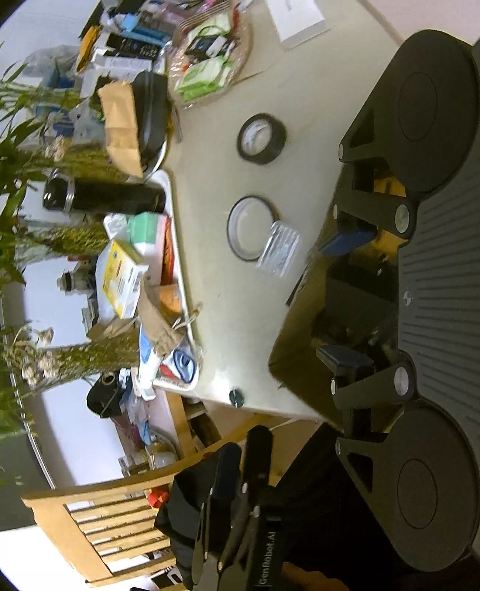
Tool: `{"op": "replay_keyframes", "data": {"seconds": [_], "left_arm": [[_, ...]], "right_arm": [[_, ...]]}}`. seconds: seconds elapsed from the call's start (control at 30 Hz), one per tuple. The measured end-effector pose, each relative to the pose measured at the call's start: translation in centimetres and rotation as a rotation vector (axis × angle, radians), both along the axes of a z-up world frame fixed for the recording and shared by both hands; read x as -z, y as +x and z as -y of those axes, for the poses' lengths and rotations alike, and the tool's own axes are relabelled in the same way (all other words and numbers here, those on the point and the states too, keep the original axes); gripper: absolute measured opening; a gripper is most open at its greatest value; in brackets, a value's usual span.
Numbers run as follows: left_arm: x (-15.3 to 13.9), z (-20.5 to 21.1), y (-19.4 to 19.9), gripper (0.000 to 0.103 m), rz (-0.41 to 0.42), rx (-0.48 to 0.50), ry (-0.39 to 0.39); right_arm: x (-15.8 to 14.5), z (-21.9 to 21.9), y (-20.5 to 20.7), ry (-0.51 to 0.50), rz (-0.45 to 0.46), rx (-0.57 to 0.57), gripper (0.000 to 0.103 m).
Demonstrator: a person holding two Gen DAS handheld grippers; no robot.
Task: Organize rigid objects
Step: 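Lower the right tool into the box and release the black knob, then move the left tool toward the clear plastic bead case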
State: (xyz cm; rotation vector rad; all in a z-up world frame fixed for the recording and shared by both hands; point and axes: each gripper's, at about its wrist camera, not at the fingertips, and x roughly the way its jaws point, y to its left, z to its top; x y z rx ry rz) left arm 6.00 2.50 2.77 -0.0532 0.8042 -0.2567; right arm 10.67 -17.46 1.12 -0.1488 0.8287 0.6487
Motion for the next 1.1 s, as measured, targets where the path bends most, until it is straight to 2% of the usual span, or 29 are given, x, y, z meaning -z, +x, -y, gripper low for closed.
{"op": "replay_keyframes", "data": {"seconds": [0.17,0.3,0.43,0.6,0.87,1.03,1.07,1.1], "left_arm": [[0.3,0.9,0.9,0.054,-0.003,0.022,0.009],[0.7,1.6,1.6,0.054,-0.011,0.031,0.015],[1.1,2.3,2.2,0.054,-0.018,0.040,0.022],[1.4,2.9,3.0,0.054,-0.030,0.042,0.034],[2.1,3.7,4.1,0.054,-0.038,0.042,0.073],[2.7,3.8,5.3,0.055,-0.060,0.027,0.069],[2.8,3.9,5.5,0.056,-0.063,0.025,0.065],[2.9,3.9,5.8,0.062,-0.066,0.022,0.063]], "right_arm": [[0.6,2.0,0.3,0.005,-0.014,0.058,0.065],[0.7,3.2,0.5,0.004,-0.010,0.091,0.080],[0.8,4.4,0.8,0.003,-0.007,0.120,0.087],[1.1,5.3,1.4,-0.008,0.011,0.163,0.103],[1.9,6.0,2.4,-0.025,0.014,0.199,0.103],[2.0,6.5,3.1,-0.022,0.017,0.220,0.103],[2.1,6.6,3.3,-0.023,0.019,0.226,0.103],[2.0,6.7,3.4,-0.024,0.020,0.232,0.103]]}}
